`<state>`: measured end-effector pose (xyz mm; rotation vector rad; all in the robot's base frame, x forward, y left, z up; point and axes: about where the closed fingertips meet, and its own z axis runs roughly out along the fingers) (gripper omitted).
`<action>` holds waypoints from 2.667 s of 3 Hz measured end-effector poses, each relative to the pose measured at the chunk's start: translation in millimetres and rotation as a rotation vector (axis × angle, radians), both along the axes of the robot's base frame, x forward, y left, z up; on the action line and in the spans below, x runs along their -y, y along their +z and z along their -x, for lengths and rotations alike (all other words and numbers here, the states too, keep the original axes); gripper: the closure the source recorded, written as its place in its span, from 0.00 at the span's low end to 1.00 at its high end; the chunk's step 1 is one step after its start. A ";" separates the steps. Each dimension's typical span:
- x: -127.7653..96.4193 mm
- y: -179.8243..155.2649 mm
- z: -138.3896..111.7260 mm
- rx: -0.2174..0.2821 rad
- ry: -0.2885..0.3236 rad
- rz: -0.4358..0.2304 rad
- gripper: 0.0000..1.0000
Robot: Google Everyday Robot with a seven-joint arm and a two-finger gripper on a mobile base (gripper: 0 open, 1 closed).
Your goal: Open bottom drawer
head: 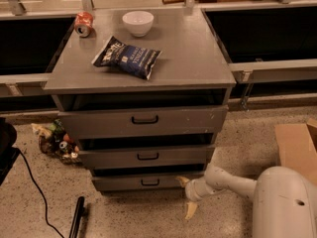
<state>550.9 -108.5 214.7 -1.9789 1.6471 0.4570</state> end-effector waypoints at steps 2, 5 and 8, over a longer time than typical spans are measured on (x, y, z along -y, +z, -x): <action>-6.9 -12.9 -41.6 0.140 -0.012 0.076 0.00; -21.0 -44.7 -93.8 0.157 0.020 0.031 0.00; -38.5 -49.0 -62.1 0.065 0.104 0.028 0.66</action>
Offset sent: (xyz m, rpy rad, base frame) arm 0.0774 0.0057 -0.0110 -0.1104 -0.2582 -0.0255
